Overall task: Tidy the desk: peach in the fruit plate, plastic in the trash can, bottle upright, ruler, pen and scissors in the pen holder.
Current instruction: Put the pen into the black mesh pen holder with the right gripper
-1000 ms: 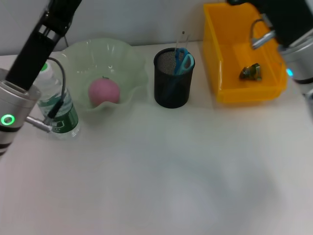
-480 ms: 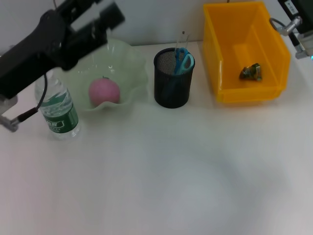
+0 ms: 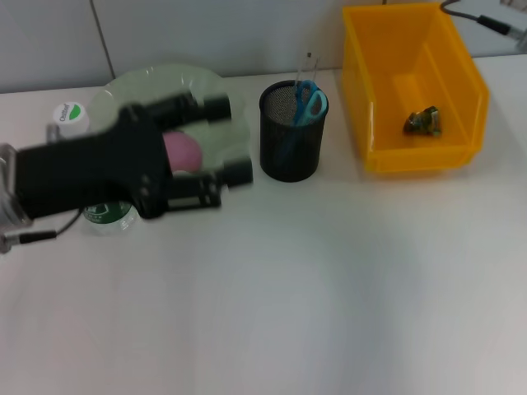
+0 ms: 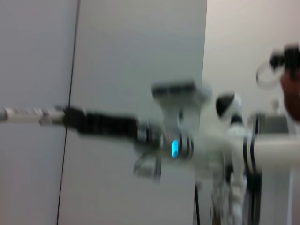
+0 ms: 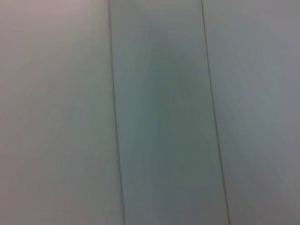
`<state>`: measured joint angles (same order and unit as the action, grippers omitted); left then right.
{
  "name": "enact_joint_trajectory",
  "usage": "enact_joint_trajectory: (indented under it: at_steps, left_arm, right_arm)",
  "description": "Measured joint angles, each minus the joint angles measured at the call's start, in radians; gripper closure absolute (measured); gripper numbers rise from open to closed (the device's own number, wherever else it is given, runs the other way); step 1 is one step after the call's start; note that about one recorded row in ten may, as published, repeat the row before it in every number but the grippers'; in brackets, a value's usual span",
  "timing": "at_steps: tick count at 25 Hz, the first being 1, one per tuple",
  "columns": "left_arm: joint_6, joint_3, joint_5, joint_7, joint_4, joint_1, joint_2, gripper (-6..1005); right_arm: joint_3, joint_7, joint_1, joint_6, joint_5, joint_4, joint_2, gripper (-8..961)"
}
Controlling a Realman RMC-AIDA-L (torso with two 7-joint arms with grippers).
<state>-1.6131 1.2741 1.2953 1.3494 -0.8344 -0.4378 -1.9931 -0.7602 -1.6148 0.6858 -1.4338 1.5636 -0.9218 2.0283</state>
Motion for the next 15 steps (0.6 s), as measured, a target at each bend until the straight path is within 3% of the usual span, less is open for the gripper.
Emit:
enact_joint_trajectory:
  at_steps: [4, 5, 7, 12, 15]
  left_arm:
    - [0.008, -0.112, 0.218, 0.010, -0.019, -0.006, -0.046, 167]
    - [0.009, -0.148, 0.273, -0.007, -0.018, -0.001, -0.059, 167]
    - [0.010, -0.161, 0.303, -0.017, -0.016, 0.002, -0.064, 167]
    - [0.015, -0.171, 0.357, -0.027, -0.005, 0.009, -0.068, 167]
    - [0.021, -0.171, 0.359, -0.036, 0.006, 0.010, -0.068, 167]
  right_arm:
    - [-0.033, -0.351, 0.047, -0.006, 0.255, -0.161, -0.045, 795]
    - [-0.033, -0.489, 0.087, -0.029, 0.396, -0.216, -0.062, 795]
    - [-0.032, -0.540, 0.107, -0.045, 0.456, -0.232, -0.068, 794]
    - [-0.023, -0.763, 0.250, -0.198, 0.719, -0.239, -0.124, 792]
    - [-0.022, -0.829, 0.312, -0.257, 0.830, -0.236, -0.142, 791]
